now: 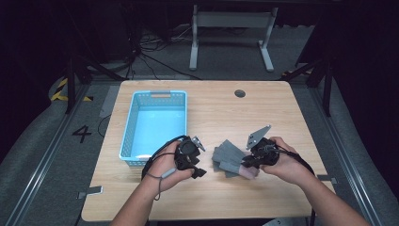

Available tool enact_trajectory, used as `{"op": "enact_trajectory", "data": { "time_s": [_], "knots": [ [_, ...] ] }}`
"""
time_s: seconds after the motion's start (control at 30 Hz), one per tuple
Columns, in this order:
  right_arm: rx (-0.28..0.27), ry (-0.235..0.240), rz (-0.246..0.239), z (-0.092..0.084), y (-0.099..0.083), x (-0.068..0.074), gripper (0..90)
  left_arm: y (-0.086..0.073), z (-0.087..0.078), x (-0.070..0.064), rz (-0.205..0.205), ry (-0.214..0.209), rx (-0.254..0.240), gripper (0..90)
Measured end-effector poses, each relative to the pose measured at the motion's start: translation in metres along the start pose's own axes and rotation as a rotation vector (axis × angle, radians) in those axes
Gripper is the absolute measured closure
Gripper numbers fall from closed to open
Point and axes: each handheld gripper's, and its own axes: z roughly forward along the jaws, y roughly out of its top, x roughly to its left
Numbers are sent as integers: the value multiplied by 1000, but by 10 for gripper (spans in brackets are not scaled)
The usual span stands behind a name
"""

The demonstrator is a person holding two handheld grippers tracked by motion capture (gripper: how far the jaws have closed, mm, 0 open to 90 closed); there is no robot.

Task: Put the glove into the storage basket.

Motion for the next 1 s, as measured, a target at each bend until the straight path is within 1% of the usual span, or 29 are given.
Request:
{"op": "enact_trajectory", "data": {
  "time_s": [0.03, 0.07, 0.13, 0.2, 0.23, 0.27, 0.3, 0.33, 0.4, 0.5, 0.6, 0.67, 0.7, 0.73, 0.77, 0.8, 0.83, 0.97, 1.0],
  "knots": [
    [3, 4, 3, 1, -1, 0, 804, 0, 1, 0, -7, 3, -1, 494],
    [4, 5, 2, 3, -2, 0, 802, 0, 3, 1, -3, 7, 7, 493],
    [9, 6, 7, 6, -4, 0, 795, 1, 6, 1, -11, 12, 7, 493],
    [7, 7, 14, 8, -5, 0, 766, 1, 9, 1, -12, 19, 8, 493],
    [3, 10, 20, 9, -6, 0, 739, 2, 11, 1, -8, 25, 9, 493],
    [1, 5, 19, 9, -6, 1, 743, 2, 13, 1, -5, 34, 17, 493],
    [1, -6, 16, 9, -7, 2, 711, 3, 15, 1, 4, 36, 21, 488],
    [-2, -13, 19, 8, -7, 2, 687, 3, 17, 0, 5, 39, 24, 487],
    [-36, -20, 22, 3, -9, 4, 673, 5, 20, 1, 8, 40, 25, 492],
    [-77, -37, 42, -6, -14, 5, 657, 9, 22, 1, 8, 40, 16, 504],
    [-112, -60, 81, -15, -23, 5, 645, 12, 22, 2, 16, 49, 13, 515],
    [-131, -73, 117, -19, -30, 4, 638, 14, 23, 1, 16, 54, 14, 513],
    [-136, -77, 144, -21, -35, 2, 636, 14, 23, 1, 17, 57, 16, 507],
    [-134, -77, 156, -22, -38, 0, 624, 15, 24, 2, 24, 61, 15, 498],
    [-119, -78, 176, -22, -42, -2, 617, 15, 24, 2, 24, 63, 14, 495],
    [-112, -77, 181, -23, -45, -3, 617, 15, 24, 2, 22, 64, 12, 495],
    [-102, -77, 200, -24, -49, -5, 618, 15, 24, 2, 21, 64, 12, 494],
    [-64, -74, 227, -25, -61, -8, 634, 16, 26, 3, 19, 73, 8, 497],
    [-56, -75, 226, -25, -62, -8, 639, 16, 27, 4, 33, 80, 14, 520]
  ]
}}
